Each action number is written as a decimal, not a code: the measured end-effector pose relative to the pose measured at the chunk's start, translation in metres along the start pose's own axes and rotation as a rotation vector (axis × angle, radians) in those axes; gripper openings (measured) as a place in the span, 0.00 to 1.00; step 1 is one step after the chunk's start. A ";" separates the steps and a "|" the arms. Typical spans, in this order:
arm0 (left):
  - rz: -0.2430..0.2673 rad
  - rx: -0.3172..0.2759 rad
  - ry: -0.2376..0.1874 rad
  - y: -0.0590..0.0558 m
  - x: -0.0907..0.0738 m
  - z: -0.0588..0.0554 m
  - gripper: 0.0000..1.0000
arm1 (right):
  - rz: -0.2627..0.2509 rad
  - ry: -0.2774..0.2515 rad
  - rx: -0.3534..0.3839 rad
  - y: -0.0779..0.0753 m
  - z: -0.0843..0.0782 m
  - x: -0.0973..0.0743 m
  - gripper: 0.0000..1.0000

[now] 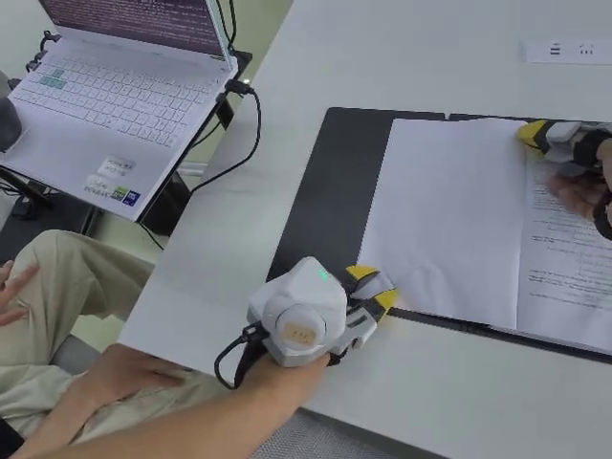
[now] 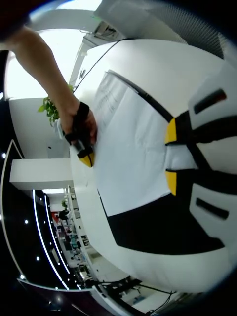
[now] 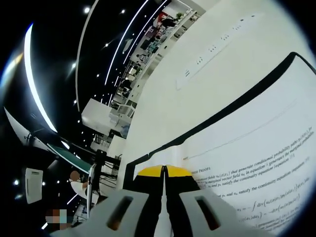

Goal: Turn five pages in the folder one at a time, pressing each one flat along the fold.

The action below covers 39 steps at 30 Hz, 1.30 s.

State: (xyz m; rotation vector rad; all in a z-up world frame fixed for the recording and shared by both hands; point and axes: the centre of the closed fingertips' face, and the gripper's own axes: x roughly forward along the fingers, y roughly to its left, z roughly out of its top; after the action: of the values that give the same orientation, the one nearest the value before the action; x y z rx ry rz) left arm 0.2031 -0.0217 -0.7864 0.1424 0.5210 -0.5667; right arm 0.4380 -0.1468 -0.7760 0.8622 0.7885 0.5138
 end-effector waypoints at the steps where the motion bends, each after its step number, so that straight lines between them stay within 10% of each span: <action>1: 0.000 0.001 0.001 0.000 0.000 0.000 0.17 | 0.001 0.003 -0.001 0.001 -0.003 -0.002 0.00; 39: -0.008 0.006 0.017 -0.004 -0.001 0.002 0.17 | 0.034 0.094 0.022 0.006 -0.061 -0.053 0.00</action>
State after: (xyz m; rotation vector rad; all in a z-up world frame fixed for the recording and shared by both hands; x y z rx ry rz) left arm 0.2005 -0.0248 -0.7842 0.1510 0.5368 -0.5752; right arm 0.3572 -0.1513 -0.7745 0.8781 0.8681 0.5800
